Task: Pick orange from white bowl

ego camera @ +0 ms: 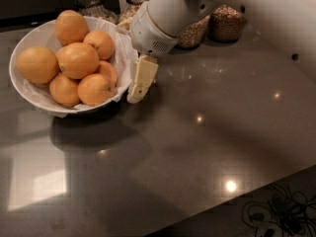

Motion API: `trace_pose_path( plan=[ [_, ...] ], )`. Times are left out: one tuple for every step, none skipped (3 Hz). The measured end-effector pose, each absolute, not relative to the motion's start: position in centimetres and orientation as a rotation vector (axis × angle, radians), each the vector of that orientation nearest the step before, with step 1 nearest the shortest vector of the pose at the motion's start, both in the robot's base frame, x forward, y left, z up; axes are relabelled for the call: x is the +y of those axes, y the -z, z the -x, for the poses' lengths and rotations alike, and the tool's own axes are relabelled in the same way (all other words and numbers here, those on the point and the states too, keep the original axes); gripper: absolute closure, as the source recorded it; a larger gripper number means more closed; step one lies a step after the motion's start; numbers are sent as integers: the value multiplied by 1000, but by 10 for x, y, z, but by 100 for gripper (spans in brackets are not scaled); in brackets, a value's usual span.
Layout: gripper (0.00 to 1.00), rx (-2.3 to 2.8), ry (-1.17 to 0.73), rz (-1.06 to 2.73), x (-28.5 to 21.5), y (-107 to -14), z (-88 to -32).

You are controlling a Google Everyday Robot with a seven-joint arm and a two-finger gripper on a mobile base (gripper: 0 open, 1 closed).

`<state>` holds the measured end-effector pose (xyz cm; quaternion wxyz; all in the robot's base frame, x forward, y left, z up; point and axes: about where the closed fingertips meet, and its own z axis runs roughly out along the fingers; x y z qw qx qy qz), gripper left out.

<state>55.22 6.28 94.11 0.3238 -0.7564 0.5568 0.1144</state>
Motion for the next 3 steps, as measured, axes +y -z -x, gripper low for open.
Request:
trace_pose_path(
  plan=[
    [0,1352,-342,1997,96,-940,-561],
    [0,1352,-342,1997,97,-940,-561],
    [0,1352,-368,1983,105,-942,-563]
  ],
)
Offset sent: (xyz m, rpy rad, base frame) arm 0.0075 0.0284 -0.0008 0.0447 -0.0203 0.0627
